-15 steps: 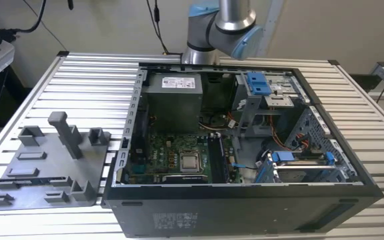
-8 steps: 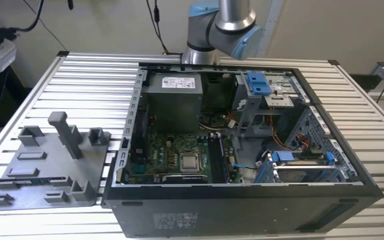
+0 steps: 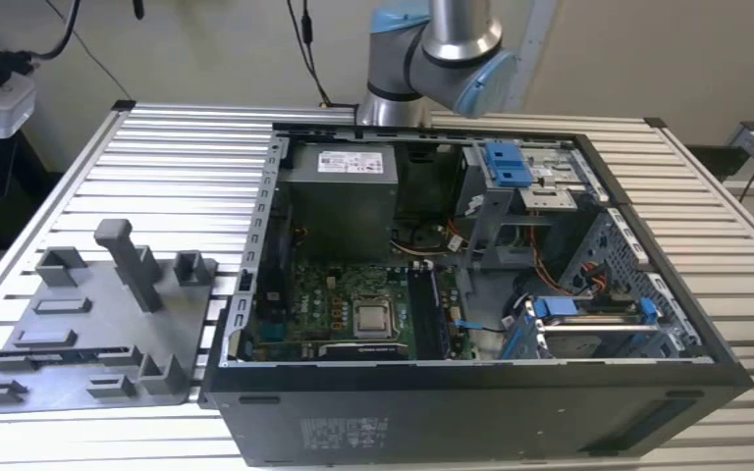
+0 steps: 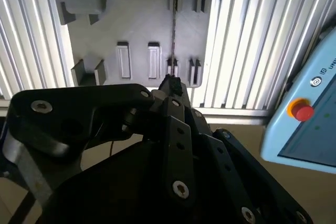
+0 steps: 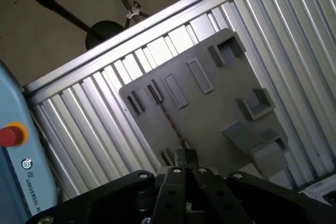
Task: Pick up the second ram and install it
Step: 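Pick up the second ram and move it above second insertion slot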
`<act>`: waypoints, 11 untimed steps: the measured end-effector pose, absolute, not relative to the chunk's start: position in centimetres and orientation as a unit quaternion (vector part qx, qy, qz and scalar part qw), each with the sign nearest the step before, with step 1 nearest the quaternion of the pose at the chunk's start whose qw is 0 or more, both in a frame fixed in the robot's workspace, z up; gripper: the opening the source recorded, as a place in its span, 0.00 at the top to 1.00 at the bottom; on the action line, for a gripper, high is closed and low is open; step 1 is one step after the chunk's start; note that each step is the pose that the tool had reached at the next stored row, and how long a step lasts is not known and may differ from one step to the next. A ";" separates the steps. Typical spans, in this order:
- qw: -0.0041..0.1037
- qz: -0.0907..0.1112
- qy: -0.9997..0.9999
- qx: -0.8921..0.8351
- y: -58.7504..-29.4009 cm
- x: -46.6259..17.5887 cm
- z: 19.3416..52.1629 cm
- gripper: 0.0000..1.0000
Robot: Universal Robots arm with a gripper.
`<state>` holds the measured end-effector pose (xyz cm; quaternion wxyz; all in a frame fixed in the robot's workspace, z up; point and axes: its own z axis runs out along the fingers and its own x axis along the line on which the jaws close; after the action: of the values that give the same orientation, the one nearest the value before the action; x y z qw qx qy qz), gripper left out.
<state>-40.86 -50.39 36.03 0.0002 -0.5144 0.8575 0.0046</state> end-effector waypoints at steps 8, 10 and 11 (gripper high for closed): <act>0.001 0.007 0.835 -0.551 -50.4 -40.9 36.0 0.89; 0.001 0.007 0.827 -0.562 -50.4 -40.9 35.9 0.89; 0.001 0.007 0.823 -0.569 -50.4 -40.9 35.9 0.89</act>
<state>-40.92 -50.40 35.93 0.0008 -0.5685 0.8227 0.0067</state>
